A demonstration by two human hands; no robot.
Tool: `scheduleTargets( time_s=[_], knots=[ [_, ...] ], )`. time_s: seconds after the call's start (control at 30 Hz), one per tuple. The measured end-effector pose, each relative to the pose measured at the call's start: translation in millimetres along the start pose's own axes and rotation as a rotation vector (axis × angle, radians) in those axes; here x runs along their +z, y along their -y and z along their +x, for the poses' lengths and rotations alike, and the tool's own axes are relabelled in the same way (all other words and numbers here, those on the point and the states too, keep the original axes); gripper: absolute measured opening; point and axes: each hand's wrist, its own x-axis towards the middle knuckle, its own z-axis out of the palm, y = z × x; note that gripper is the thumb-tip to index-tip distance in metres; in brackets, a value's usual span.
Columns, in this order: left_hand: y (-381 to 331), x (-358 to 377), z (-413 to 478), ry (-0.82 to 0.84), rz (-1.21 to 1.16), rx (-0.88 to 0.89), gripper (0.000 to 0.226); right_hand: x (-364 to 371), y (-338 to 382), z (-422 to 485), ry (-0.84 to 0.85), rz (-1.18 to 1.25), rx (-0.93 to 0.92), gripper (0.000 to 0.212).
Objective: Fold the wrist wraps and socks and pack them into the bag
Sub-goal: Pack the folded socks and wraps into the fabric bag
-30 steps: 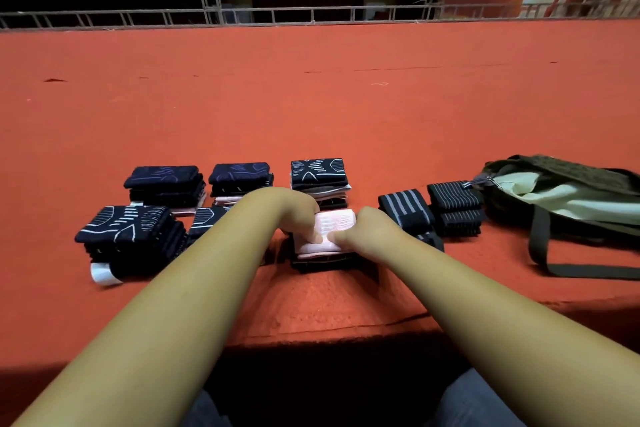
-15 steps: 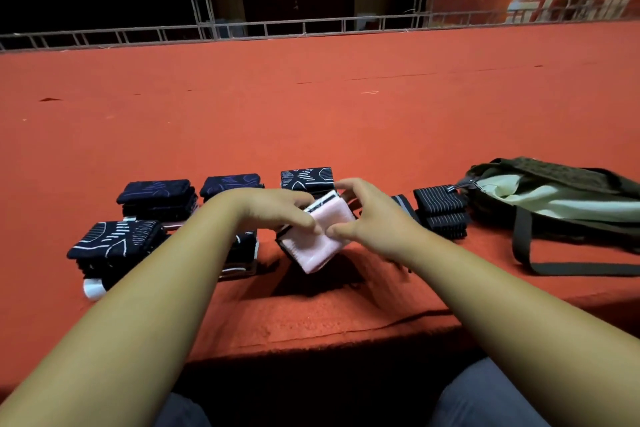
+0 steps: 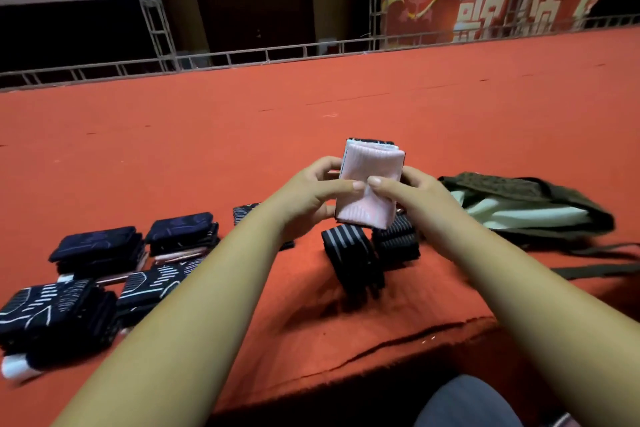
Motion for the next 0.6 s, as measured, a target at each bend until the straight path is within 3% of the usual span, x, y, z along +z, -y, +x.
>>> scheduleTargets(
  time_s=[0.17,0.27,0.37,0.43,0.53,0.6],
  knots=[
    [12,53,36,0.077,-0.059,-0.055,0.051,-60,-13,3,-0.030,0.160,0.090,0.044],
    [16,85,62,0.115,0.024,-0.068,0.040,-101,-22,6,-0.073,0.198,0.108,0.057],
    [22,111,95,0.087,0.165,-0.055,0.036,-143,-31,9,-0.151,0.205,0.107,0.053],
    [25,126,117,-0.026,0.291,-0.031,0.039,-174,-38,11,-0.223,0.221,0.108,0.040],
    [29,145,143,-0.178,0.618,0.058,0.020,-217,-50,12,-0.302,0.238,0.106,0.039],
    [34,155,159,-0.140,0.827,0.109,0.011,-235,-57,12,-0.333,0.224,0.123,0.040]
  ],
)
